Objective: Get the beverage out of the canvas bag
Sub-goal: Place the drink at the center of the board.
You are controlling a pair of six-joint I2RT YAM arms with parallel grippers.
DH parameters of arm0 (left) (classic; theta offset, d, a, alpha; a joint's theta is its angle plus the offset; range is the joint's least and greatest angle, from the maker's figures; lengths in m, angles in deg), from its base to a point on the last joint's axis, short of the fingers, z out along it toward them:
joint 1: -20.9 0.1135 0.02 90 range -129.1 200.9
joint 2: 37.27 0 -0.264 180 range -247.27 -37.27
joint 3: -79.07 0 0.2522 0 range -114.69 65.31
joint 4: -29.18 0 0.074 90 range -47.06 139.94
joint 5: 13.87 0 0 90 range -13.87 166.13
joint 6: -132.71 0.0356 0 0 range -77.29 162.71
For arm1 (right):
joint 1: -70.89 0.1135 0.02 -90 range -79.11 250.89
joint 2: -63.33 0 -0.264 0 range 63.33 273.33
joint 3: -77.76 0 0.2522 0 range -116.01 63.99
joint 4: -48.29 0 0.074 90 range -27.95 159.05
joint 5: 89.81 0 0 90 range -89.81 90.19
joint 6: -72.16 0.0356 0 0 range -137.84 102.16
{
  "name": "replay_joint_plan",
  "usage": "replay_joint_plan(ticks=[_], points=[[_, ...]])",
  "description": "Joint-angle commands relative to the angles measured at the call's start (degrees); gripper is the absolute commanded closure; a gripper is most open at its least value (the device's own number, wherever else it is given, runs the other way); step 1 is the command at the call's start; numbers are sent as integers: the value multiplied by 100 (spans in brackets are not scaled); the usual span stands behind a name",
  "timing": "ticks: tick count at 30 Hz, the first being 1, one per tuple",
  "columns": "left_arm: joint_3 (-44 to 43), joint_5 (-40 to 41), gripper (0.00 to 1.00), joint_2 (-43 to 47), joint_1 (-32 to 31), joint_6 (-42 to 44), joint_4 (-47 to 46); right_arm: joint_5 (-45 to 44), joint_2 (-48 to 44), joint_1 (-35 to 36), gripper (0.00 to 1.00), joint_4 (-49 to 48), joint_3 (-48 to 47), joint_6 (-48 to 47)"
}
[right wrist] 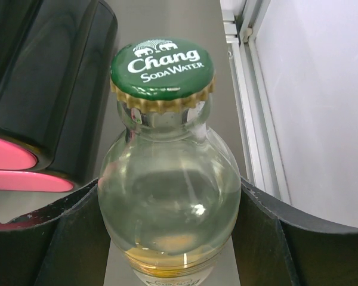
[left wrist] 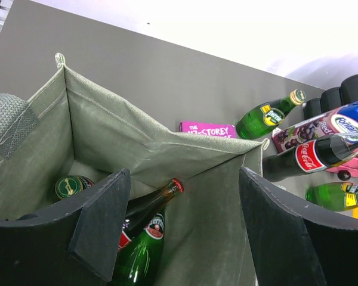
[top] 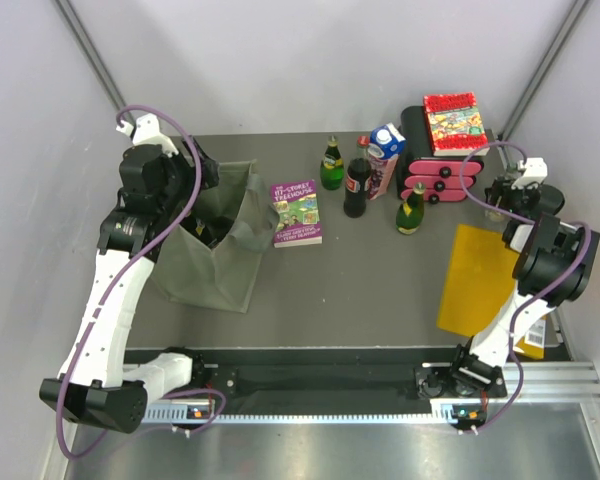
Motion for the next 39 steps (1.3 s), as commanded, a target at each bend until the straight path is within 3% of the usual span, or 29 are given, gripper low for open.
replay_joint_plan(ticks=[1,11,19,22,32,37,39], points=[[35,61,23,95,-8,-31,-150,153,-97,26,47,-1151,-228,-170],[184,43,22,209,-8,-23,-203,294,-421,26,21,-914,98,-276],[290,-9,22,367,0,-31,-264,417,-931,17,8,-545,203,-267],[228,-1,22,420,-8,-31,-229,679,-1431,-27,5,86,107,-276],[-474,8,22,359,-8,337,421,1997,-3426,-62,0,4133,-771,-1119],[-765,-203,22,271,-8,522,615,3253,-3472,244,0,6167,-1869,-1663],[-783,-299,22,271,-8,566,632,3264,-3472,552,0,7073,-2299,-2101]])
